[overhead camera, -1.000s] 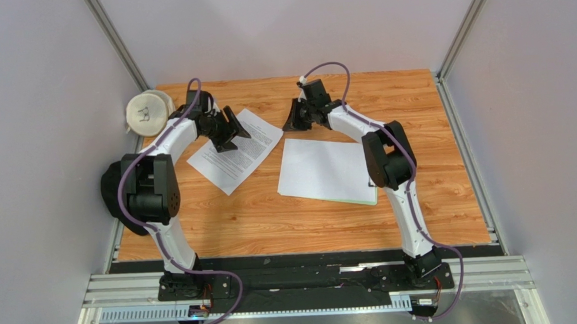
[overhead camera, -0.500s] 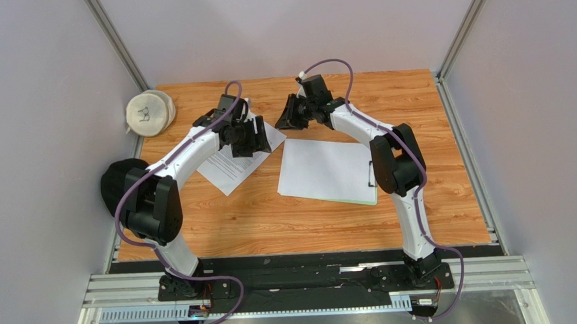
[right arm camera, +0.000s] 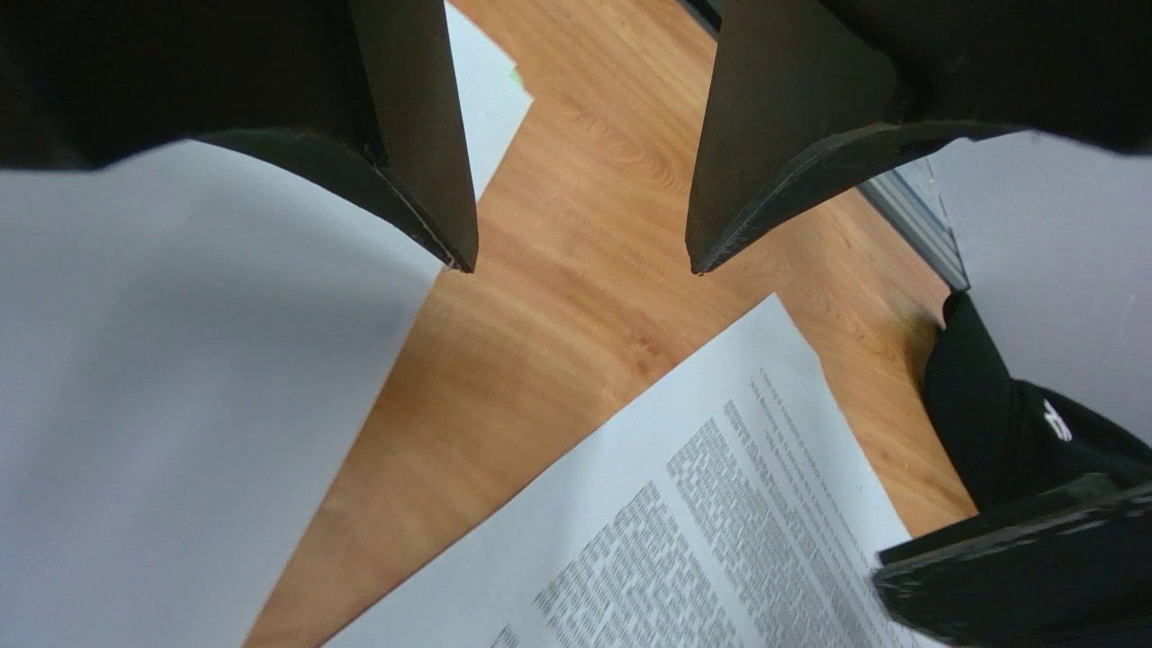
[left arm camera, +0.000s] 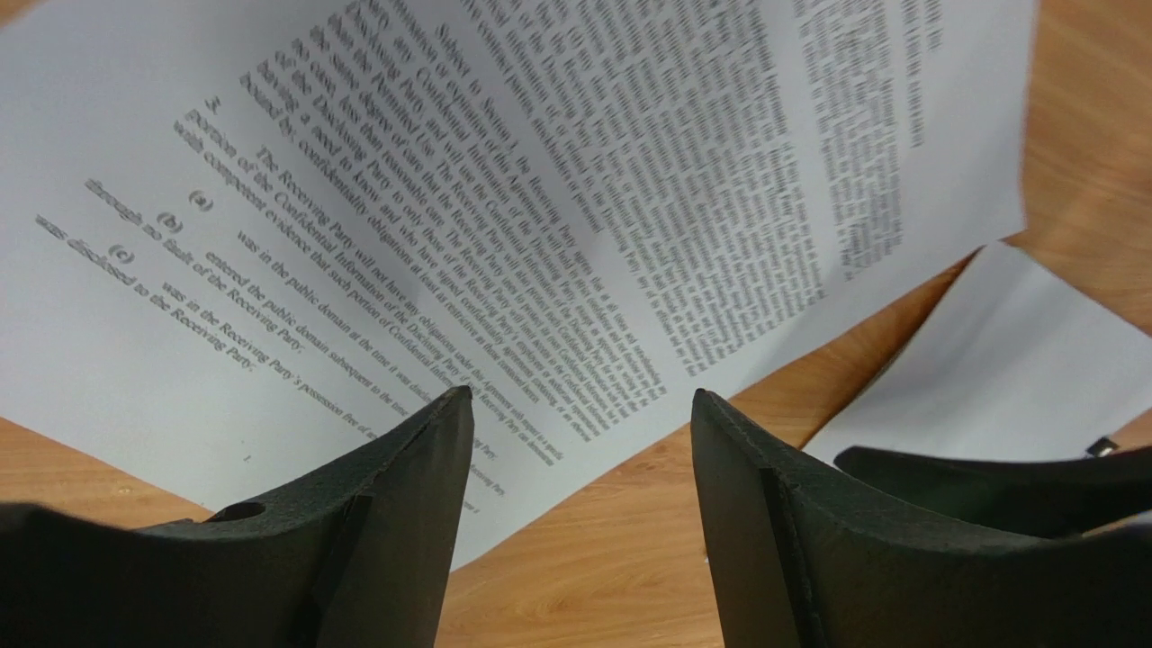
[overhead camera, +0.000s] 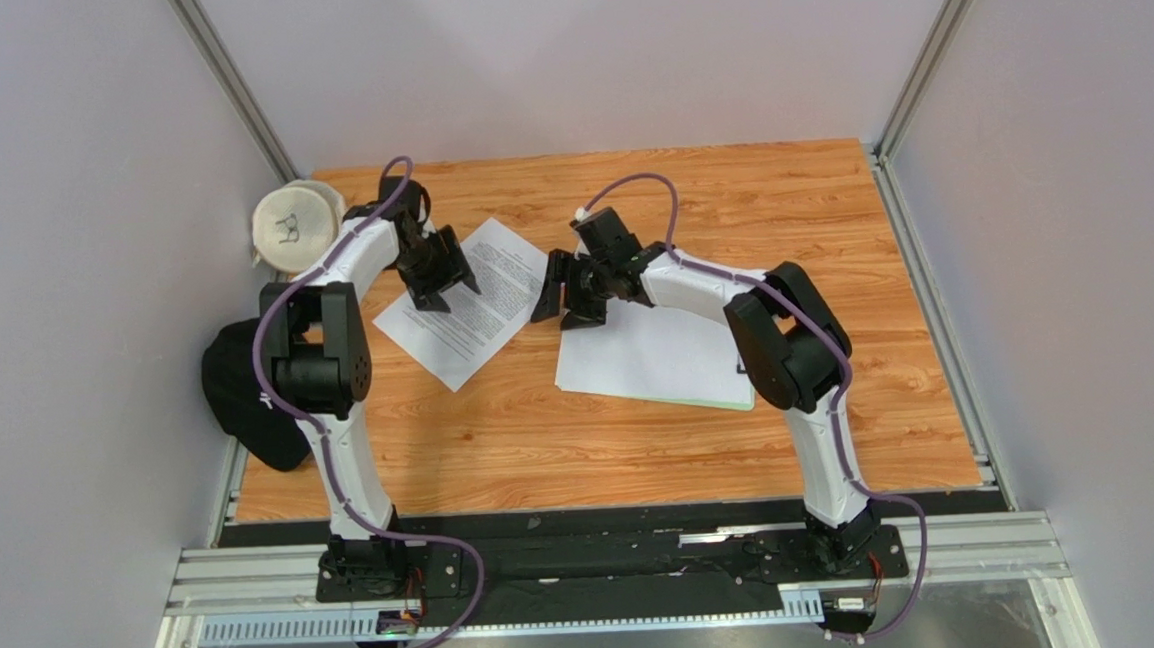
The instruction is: Put the files into the folder
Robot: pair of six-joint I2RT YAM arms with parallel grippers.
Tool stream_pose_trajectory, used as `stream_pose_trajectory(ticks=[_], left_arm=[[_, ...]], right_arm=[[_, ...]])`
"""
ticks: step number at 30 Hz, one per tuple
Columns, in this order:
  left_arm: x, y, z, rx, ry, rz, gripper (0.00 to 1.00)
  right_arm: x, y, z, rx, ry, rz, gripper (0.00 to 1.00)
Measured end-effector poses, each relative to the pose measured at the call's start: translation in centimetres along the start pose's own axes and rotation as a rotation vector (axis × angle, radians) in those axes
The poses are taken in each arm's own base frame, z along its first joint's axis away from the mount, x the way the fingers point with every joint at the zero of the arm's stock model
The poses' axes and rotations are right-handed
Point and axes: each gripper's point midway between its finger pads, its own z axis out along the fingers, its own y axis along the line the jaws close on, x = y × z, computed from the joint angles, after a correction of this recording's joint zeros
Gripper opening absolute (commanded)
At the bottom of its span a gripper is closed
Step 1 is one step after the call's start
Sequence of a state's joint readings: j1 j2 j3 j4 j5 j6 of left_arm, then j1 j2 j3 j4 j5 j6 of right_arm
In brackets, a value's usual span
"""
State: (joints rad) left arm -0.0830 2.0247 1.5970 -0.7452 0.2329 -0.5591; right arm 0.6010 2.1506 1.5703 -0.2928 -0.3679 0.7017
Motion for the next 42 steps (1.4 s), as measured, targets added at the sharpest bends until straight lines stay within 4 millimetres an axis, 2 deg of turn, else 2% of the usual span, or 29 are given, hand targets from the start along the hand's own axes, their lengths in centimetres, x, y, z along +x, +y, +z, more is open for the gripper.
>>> stream_pose_trajectory(ticks=[6,11,14,18,22,25,27,30,32,34,36,39,40,42], left_arm=[[5.8,4.1,1.6,-0.128,0.15,-0.056,0.69],[8.2,4.7,0.6,-0.134,0.178,-0.112,0.68],[9.3,4.5,0.7,-0.11,0.199,-0.161,0.68],[10.3,3.9,0.5,-0.056,0.218,-0.216,0.66],[11.5,3.3,0.3,-0.012,0.241,-0.247,0.67],[11.8,3.5,-0.5,-0.016,0.224,-0.241,0.71],[11.3,3.4,-1.6,-0.018,0.182,-0.226,0.74],[9.4,3.1,-3.8,-0.023,0.074,-0.187,0.81],[7.8,2.8,-4.4,-0.035,0.026,-0.164,0.83],[6.7,2.9,-3.9,-0.047,0.016,-0.158,0.83],[6.5,3.3,-2.5,-0.056,0.046,-0.171,0.83],[8.0,4.7,0.1,-0.08,0.137,-0.215,0.83],[8.7,4.9,0.3,-0.076,0.167,-0.239,0.83],[8.7,4.6,0.2,-0.052,0.168,-0.256,0.83]], right_arm=[[4.4,3.6,-0.1,-0.056,0.035,0.05,0.62],[7.1,6.6,0.0,-0.135,0.039,0.064,0.62],[8.6,7.6,0.5,-0.167,0.049,0.063,0.62],[10.5,7.7,1.0,-0.176,0.063,0.05,0.61],[11.1,7.2,1.3,-0.16,0.065,0.035,0.61],[11.3,6.4,1.5,-0.138,0.054,0.02,0.61],[11.6,5.8,1.6,-0.125,0.057,0.018,0.61],[11.8,5.5,1.6,-0.116,0.057,0.013,0.62],[11.7,5.5,1.7,-0.117,0.054,0.006,0.63],[11.9,5.5,1.7,-0.113,0.053,-0.004,0.63],[12.0,5.7,1.8,-0.109,0.051,-0.014,0.63],[12.0,6.3,1.8,-0.103,0.044,-0.026,0.63],[12.0,6.6,1.8,-0.102,0.042,-0.031,0.63],[12.1,7.1,1.8,-0.101,0.035,-0.04,0.63]])
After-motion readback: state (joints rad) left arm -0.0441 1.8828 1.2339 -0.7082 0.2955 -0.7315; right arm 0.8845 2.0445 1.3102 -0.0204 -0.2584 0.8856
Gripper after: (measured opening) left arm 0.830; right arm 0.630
